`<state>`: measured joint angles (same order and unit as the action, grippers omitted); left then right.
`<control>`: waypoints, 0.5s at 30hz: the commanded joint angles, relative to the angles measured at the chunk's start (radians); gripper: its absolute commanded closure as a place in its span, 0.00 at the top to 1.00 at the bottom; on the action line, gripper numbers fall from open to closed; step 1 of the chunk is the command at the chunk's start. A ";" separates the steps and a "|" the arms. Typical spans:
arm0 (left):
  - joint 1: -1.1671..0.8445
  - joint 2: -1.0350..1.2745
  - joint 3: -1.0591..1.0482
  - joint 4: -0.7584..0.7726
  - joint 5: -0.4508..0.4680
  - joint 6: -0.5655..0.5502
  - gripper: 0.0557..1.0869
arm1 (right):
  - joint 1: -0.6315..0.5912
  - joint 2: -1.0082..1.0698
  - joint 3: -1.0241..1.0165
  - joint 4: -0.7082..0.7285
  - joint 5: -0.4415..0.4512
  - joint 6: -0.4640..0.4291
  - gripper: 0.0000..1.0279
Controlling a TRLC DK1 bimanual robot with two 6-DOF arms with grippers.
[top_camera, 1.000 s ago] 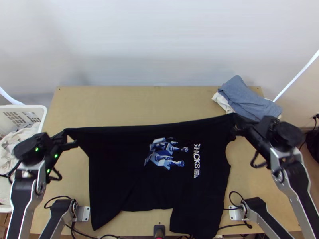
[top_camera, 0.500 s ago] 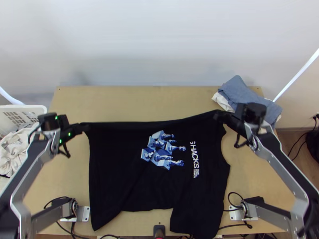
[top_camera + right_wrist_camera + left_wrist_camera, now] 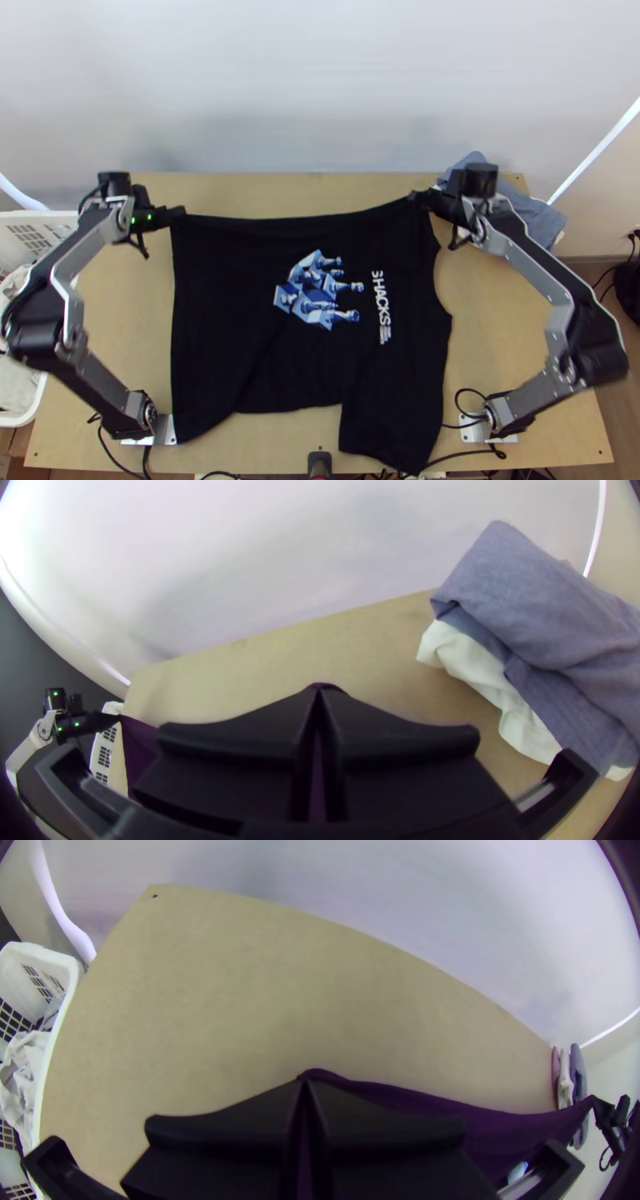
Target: Fold the t-shirt
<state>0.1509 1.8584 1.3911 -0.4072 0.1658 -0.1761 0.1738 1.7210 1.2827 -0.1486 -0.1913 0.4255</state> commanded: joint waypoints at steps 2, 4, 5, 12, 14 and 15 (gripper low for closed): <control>0.012 0.124 0.155 -0.076 0.001 -0.011 0.04 | -0.019 0.121 0.144 -0.048 0.001 0.039 0.03; 0.012 0.162 0.206 -0.093 0.001 -0.020 0.04 | -0.023 0.180 0.213 -0.092 0.001 0.042 0.03; 0.012 0.180 0.230 -0.101 0.001 -0.025 0.04 | -0.025 0.209 0.250 -0.117 0.001 0.044 0.03; 0.016 0.335 0.471 -0.257 0.023 -0.053 0.04 | -0.033 0.370 0.495 -0.296 0.001 0.058 0.03; 0.018 0.371 0.543 -0.321 0.034 -0.063 0.04 | -0.034 0.399 0.566 -0.362 0.001 0.076 0.03; 0.018 0.384 0.582 -0.364 0.052 -0.071 0.04 | -0.034 0.408 0.596 -0.396 0.001 0.081 0.03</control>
<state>0.1528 2.1948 1.8652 -0.7055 0.1951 -0.2104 0.1539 2.0937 1.7809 -0.4915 -0.1947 0.4728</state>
